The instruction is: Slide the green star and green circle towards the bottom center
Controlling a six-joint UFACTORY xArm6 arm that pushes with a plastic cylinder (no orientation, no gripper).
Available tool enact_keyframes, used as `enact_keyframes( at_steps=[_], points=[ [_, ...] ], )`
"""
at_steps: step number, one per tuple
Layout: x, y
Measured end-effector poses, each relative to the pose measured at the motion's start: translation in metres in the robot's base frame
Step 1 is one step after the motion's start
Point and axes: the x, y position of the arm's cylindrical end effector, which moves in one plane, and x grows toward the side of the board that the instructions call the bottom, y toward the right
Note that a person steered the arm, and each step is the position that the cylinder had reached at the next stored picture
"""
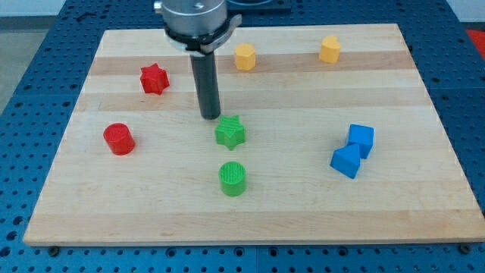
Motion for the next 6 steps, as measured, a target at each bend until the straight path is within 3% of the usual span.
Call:
enact_keyframes(
  at_steps=[2,4,6],
  points=[
    [0.029,0.015],
    [-0.001,0.028],
    [0.037,0.055]
  ],
)
